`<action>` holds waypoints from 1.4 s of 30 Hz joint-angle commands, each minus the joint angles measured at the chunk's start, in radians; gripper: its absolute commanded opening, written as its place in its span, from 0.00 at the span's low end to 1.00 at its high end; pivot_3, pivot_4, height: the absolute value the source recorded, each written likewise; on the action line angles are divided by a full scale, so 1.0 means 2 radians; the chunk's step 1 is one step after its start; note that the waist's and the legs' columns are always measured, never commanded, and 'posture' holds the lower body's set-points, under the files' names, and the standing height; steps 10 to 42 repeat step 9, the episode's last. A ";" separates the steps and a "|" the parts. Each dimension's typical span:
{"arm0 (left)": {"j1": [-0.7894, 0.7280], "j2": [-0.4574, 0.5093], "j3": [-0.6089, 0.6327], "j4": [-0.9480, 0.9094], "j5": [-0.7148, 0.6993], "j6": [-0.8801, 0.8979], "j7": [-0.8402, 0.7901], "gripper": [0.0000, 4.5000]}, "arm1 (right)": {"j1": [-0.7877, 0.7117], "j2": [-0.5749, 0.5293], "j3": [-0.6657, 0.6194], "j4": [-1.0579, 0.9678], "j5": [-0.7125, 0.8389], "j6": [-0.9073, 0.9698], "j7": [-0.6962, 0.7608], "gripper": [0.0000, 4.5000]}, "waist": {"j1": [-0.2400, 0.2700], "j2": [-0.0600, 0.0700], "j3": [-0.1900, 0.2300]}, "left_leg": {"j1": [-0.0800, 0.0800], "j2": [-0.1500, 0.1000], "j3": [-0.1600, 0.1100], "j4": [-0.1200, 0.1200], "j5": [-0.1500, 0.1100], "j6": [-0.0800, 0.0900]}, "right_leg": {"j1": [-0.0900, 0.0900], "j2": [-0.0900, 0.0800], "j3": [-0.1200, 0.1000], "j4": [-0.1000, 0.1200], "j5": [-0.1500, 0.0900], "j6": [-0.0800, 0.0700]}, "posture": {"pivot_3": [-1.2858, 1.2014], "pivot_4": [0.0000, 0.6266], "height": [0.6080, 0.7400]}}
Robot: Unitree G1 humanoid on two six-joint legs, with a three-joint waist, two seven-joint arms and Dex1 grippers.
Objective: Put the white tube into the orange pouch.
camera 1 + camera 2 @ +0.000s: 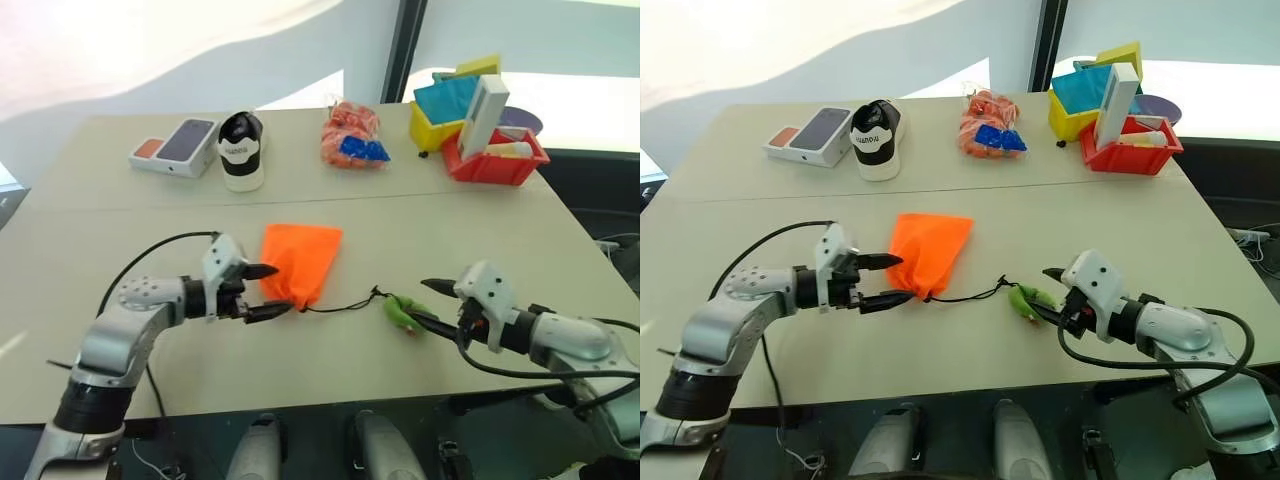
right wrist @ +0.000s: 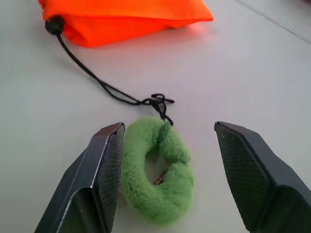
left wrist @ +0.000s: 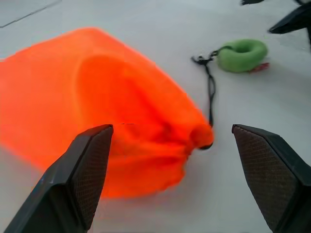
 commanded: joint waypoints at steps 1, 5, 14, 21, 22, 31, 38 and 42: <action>0.027 -0.012 0.077 0.040 0.009 -0.043 0.072 0.92 | 0.006 0.024 -0.052 0.047 0.012 -0.038 -0.010 0.70 | 0.000 0.000 0.000 | 0.002 0.000 0.000 0.000 0.000 0.000 | 0.002 0.000 0.000 0.000 0.000 0.000 | 0.52 0.24 1.00; 0.058 -0.028 0.101 0.072 0.024 -0.096 0.115 0.92 | 0.001 0.039 -0.057 0.104 -0.008 -0.084 -0.013 0.70 | -0.001 0.000 0.000 | 0.006 0.000 0.001 -0.001 0.000 0.000 | 0.006 -0.001 0.000 -0.003 -0.001 0.001 | 0.52 0.24 1.00; 0.077 -0.036 0.107 0.083 0.025 -0.116 0.139 0.92 | -0.013 0.044 -0.044 0.126 -0.008 -0.094 -0.013 0.70 | 0.000 0.000 0.000 | 0.006 0.000 0.001 -0.001 0.000 0.000 | 0.006 -0.001 0.000 -0.002 0.000 -0.001 | 0.52 0.24 1.00; 0.077 -0.036 0.107 0.083 0.025 -0.116 0.139 0.92 | -0.013 0.044 -0.044 0.126 -0.008 -0.094 -0.013 0.70 | 0.000 0.000 0.000 | 0.006 0.000 0.001 -0.001 0.000 0.000 | 0.006 -0.001 0.000 -0.002 0.000 -0.001 | 0.52 0.24 1.00; 0.077 -0.036 0.107 0.083 0.025 -0.116 0.139 0.92 | -0.013 0.044 -0.044 0.126 -0.008 -0.094 -0.013 0.70 | 0.000 0.000 0.000 | 0.006 0.000 0.001 -0.001 0.000 0.000 | 0.006 -0.001 0.000 -0.002 0.000 -0.001 | 0.52 0.24 1.00; 0.077 -0.036 0.107 0.083 0.025 -0.116 0.139 0.92 | -0.013 0.044 -0.044 0.126 -0.008 -0.094 -0.013 0.70 | 0.000 0.000 0.000 | 0.006 0.000 0.001 -0.001 0.000 0.000 | 0.006 -0.001 0.000 -0.002 0.000 -0.001 | 0.52 0.24 1.00; 0.077 -0.036 0.107 0.083 0.025 -0.116 0.139 0.92 | -0.013 0.044 -0.044 0.126 -0.008 -0.094 -0.013 0.70 | 0.000 0.000 0.000 | 0.006 0.000 0.001 -0.001 0.000 0.000 | 0.006 -0.001 0.000 -0.002 0.000 -0.001 | 0.52 0.24 1.00; 0.077 -0.036 0.107 0.083 0.025 -0.116 0.139 0.92 | -0.013 0.044 -0.044 0.126 -0.008 -0.094 -0.013 0.70 | 0.000 0.000 0.000 | 0.006 0.000 0.001 -0.001 0.000 0.000 | 0.006 -0.001 0.000 -0.002 0.000 -0.001 | 0.52 0.24 1.00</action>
